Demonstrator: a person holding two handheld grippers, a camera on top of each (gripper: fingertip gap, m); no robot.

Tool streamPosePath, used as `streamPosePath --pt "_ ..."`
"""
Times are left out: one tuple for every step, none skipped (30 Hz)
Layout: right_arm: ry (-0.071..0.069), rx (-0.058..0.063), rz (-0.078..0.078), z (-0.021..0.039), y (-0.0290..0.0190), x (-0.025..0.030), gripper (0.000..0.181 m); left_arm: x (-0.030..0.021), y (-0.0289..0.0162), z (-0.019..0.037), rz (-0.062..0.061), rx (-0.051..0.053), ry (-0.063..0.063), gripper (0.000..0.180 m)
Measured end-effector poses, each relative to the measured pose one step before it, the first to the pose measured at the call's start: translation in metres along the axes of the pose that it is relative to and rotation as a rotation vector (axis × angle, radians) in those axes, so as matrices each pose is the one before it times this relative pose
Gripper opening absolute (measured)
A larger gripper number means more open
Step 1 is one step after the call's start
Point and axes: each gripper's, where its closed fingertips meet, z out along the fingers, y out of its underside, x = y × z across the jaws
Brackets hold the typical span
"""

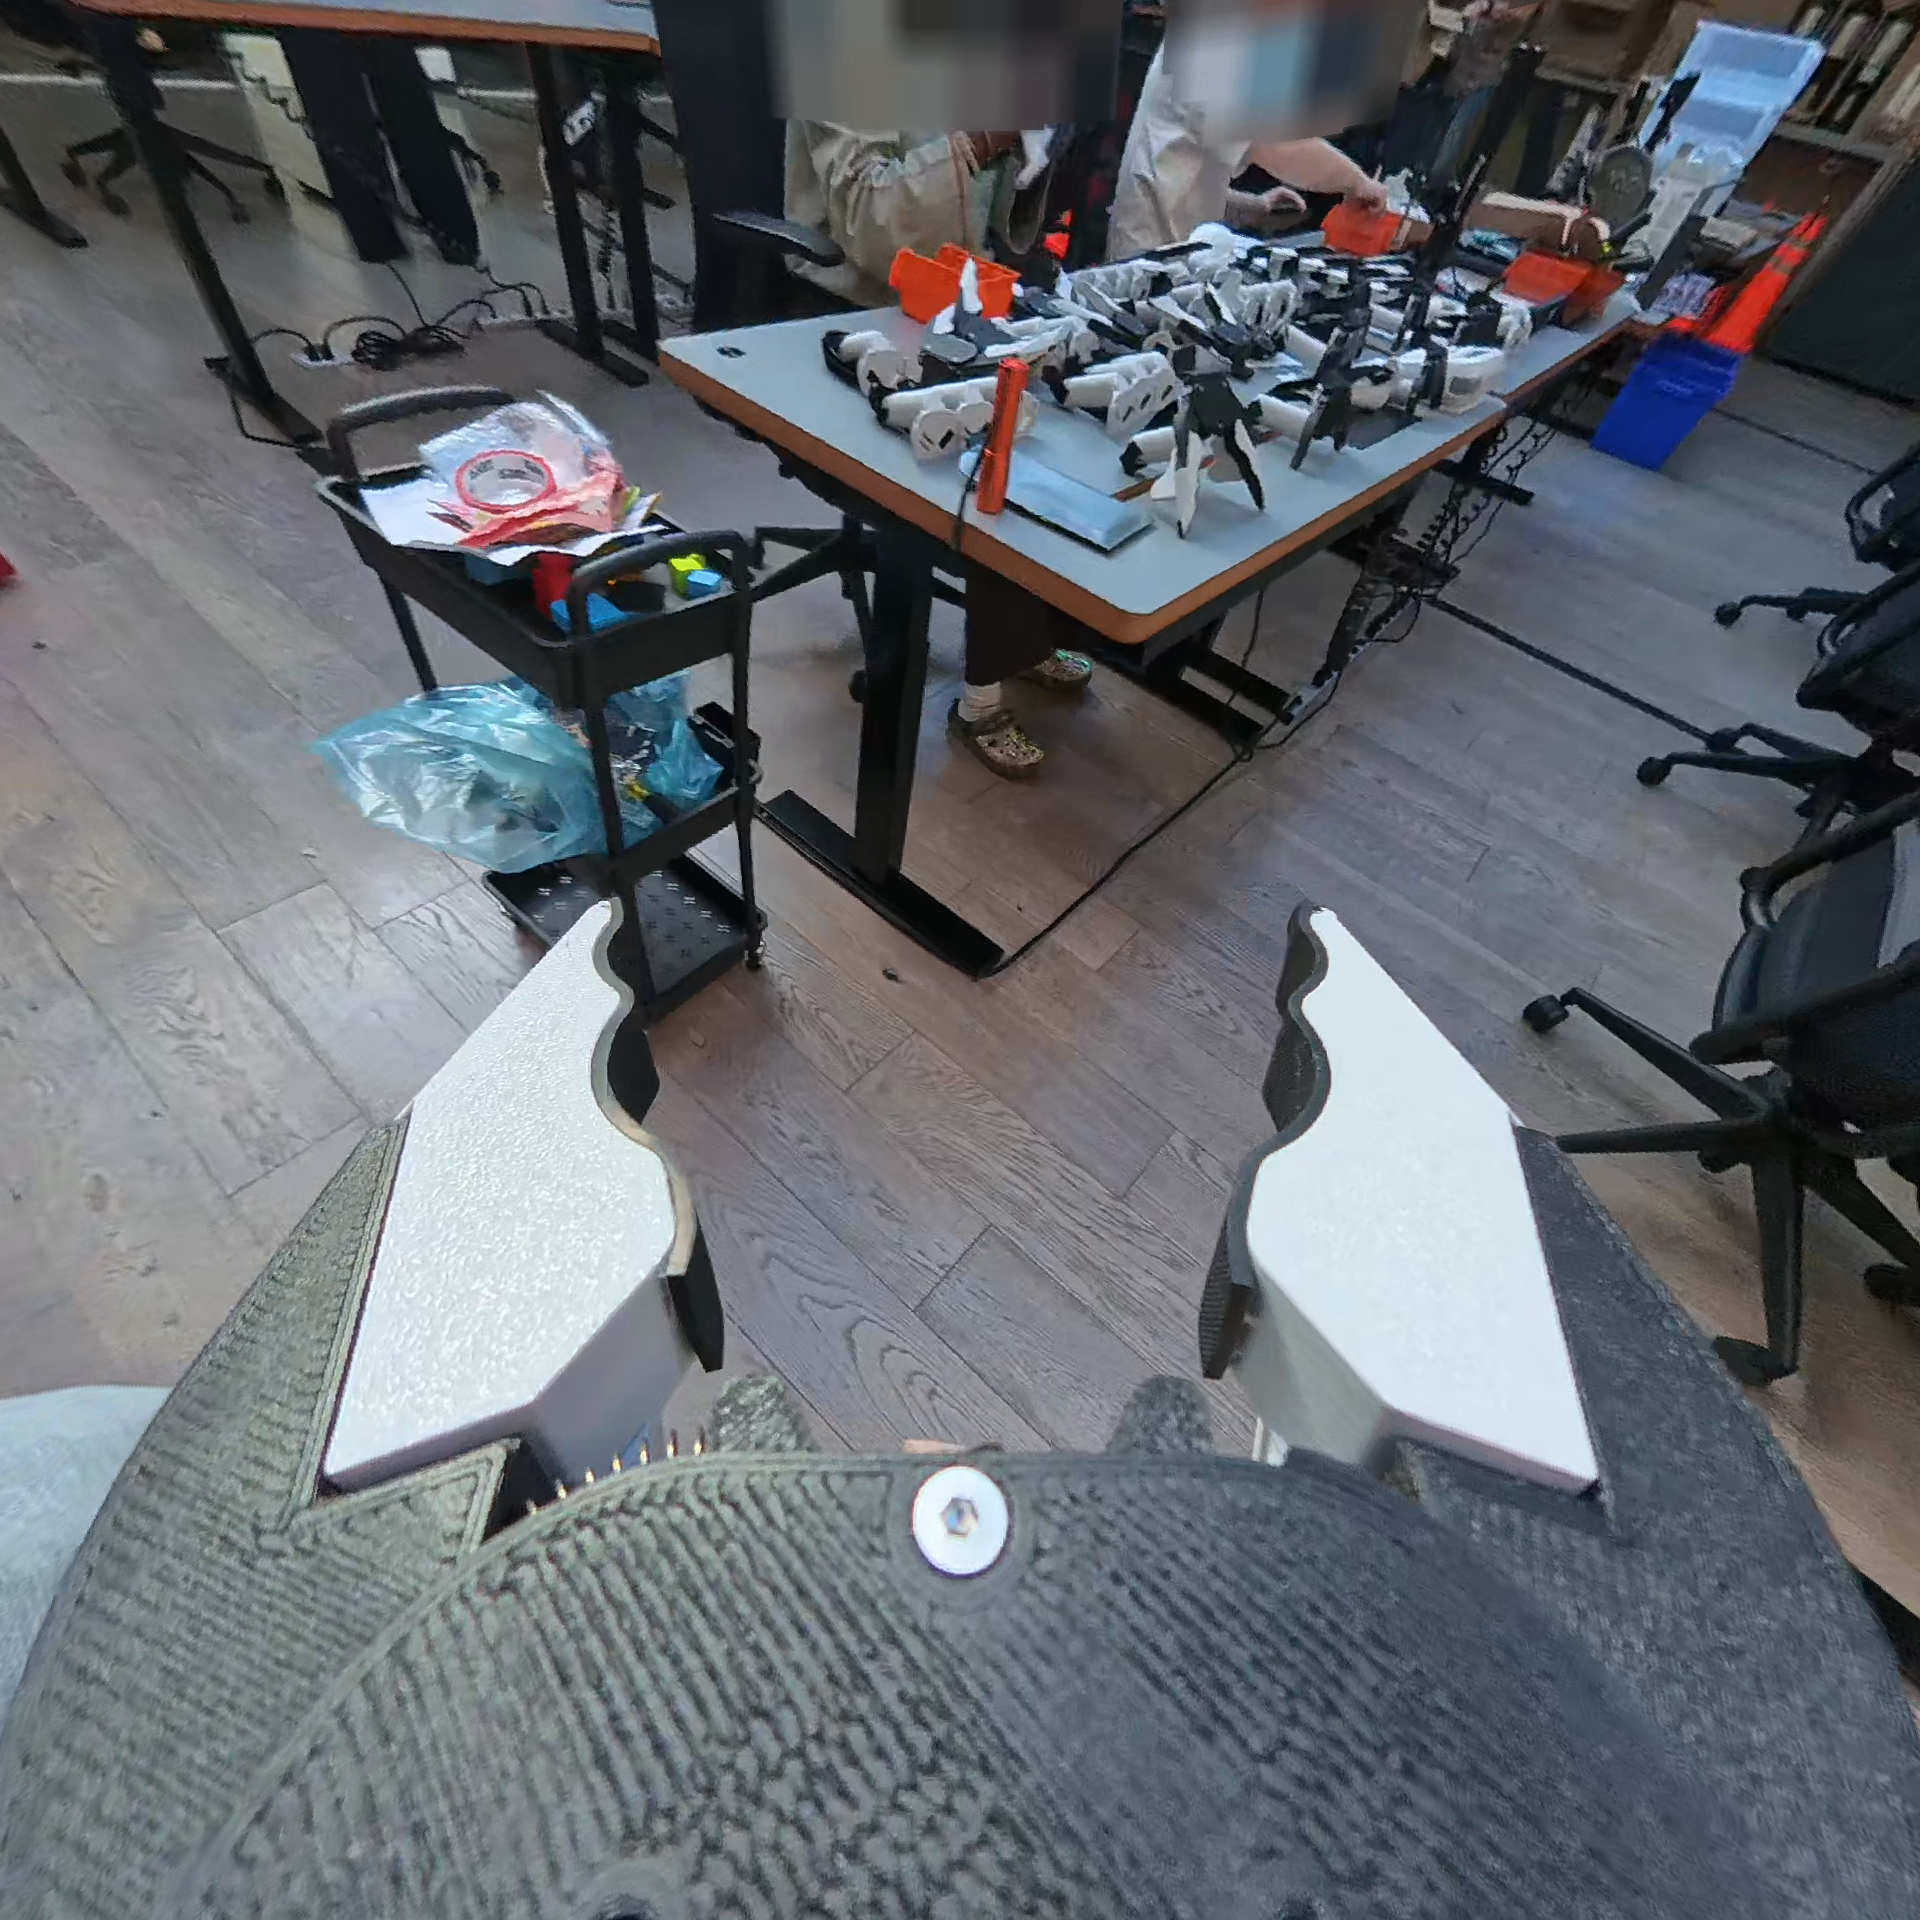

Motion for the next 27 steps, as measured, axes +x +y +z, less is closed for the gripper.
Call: streamPosePath --pt "0.0218 -0.0177 0.0018 0.00749 -0.00165 0.01766 0.12 0.00704 -0.00629 0.02595 -0.0159 -0.0023 0.0358 0.095" --pt "0.0233 -0.0042 0.002 0.00772 -0.00171 0.01715 0.119 0.00672 -0.00671 0.02588 -0.0066 0.0039 0.0401 0.095" --pt "0.0261 0.0057 0.0044 0.00801 -0.00168 0.01805 0.118 0.0035 -0.00534 0.02603 0.0078 0.0056 0.0313 0.095" --pt "0.0284 0.0062 0.0096 0.00809 0.00099 0.01869 0.116 0.00091 -0.00321 0.02702 0.0188 0.0003 0.0212 0.094" --pt "0.0282 -0.002 0.0124 0.00791 0.00268 0.02009 0.115 -0.00001 -0.00076 0.02831 0.0208 -0.0087 0.0213 0.094" --pt "0.0322 -0.0139 0.0131 0.00976 0.00438 0.02132 0.113 -0.00021 0.00071 0.02948 0.013 -0.0152 0.0262 0.094" --pt "0.0364 -0.0224 0.0132 0.01047 0.00568 0.02033 0.111 -0.0001 0.00009 0.03075 0.0007 -0.0152 0.0299 0.094" --pt "0.0393 -0.0205 0.0107 0.0105 0.00375 0.02354 0.111 -0.00057 -0.00121 0.03122 -0.0077 -0.0097 0.0375 0.094" --pt "0.0423 -0.0107 0.0064 0.01003 0.00127 0.02395 0.11 -0.00113 -0.00284 0.03136 -0.0089 -0.0032 0.0454 0.094" --pt "0.0483 -0.004 0.0055 0.00951 -0.00049 0.0252 0.108 -0.00081 -0.00499 0.03102 -0.0036 -0.0007 0.0495 0.093" --pt "0.0535 -0.0006 0.0063 0.00865 -0.00119 0.02449 0.108 -0.0017 -0.00679 0.03095 0.0056 0.0012 0.0504 0.093" --pt "0.0589 -0.0013 0.0065 0.00746 -0.00094 0.02605 0.107 -0.00306 -0.00847 0.031 0.014 0.004 0.0468 0.093" --pt "0.0641 -0.0075 0.0118 0.00622 0.00071 0.026 0.105 -0.00417 -0.0098 0.03108 0.0145 0.0017 0.0395 0.092" --pt "0.0619 -0.0261 0.0254 0.00439 0.00345 0.02469 0.104 -0.00341 -0.0108 0.03056 0.0054 -0.0078 0.0402 0.092" --pt "0.0504 -0.0332 0.0378 0.00261 0.00386 0.02292 0.104 0.00112 -0.01272 0.02826 -0.0009 -0.0107 0.0531 0.093" --pt "0.0393 -0.0179 0.0328 0.0009 0.00241 0.02144 0.104 0.00341 -0.01466 0.02753 0.004 0.0002 0.0626 0.092" --pt "0.0502 -0.0096 0.0185 -0.00147 0.00348 0.02229 0.104 0.003 -0.01473 0.02779 0.0115 0.0131 0.0578 0.09" --pt "0.0758 -0.0172 0.0127 -0.003 0.00662 0.02679 0.103 0.00256 -0.0128 0.02845 0.0159 0.0147 0.0521 0.088" --pt "0.0865 -0.0272 0.0201 -0.00401 0.00981 0.02798 0.102 0.00495 -0.0096 0.02906 0.017 0.0041 0.0541 0.087" --pt "0.0814 -0.0308 0.033 -0.00374 0.01134 0.02762 0.099 0.00589 -0.00607 0.02963 0.0139 -0.0115 0.0584 0.087" --pt "0.071 -0.0271 0.0413 -0.00321 0.01075 0.02571 0.098 0.0057 -0.00376 0.02999 0.0074 -0.0214 0.0603 0.087" --pt "0.0615 -0.0175 0.0427 -0.0024 0.00874 0.02522 0.098 0.00776 -0.00448 0.02954 0.0019 -0.0184 0.0598 0.087" --pt "0.0544 -0.0067 0.0419 -0.00117 0.00652 0.02446 0.097 0.00792 -0.00499 0.02952 0.0004 -0.008 0.0575 0.087" --pt "0.0555 -0.0011 0.0396 -0.00004 0.00486 0.02505 0.095 0.00741 -0.00439 0.02999 0.0008 -0.0009 0.0537 0.087" --pt "0.0621 -0.0021 0.0368 0.00157 0.00489 0.02654 0.092 0.0073 -0.00343 0.03102 0.0013 -0.0009 0.0487 0.086" --pt "0.0616 -0.0035 0.0319 0.00356 0.00406 0.02668 0.088 0.00745 -0.0017 0.03217 0.0025 -0.0063 0.0457 0.085" --pt "0.0527 -0.0005 0.0253 0.00615 0.00332 0.02535 0.082 0.00865 -0.00064 0.03312 0.0032 -0.0139 0.0451 0.085"
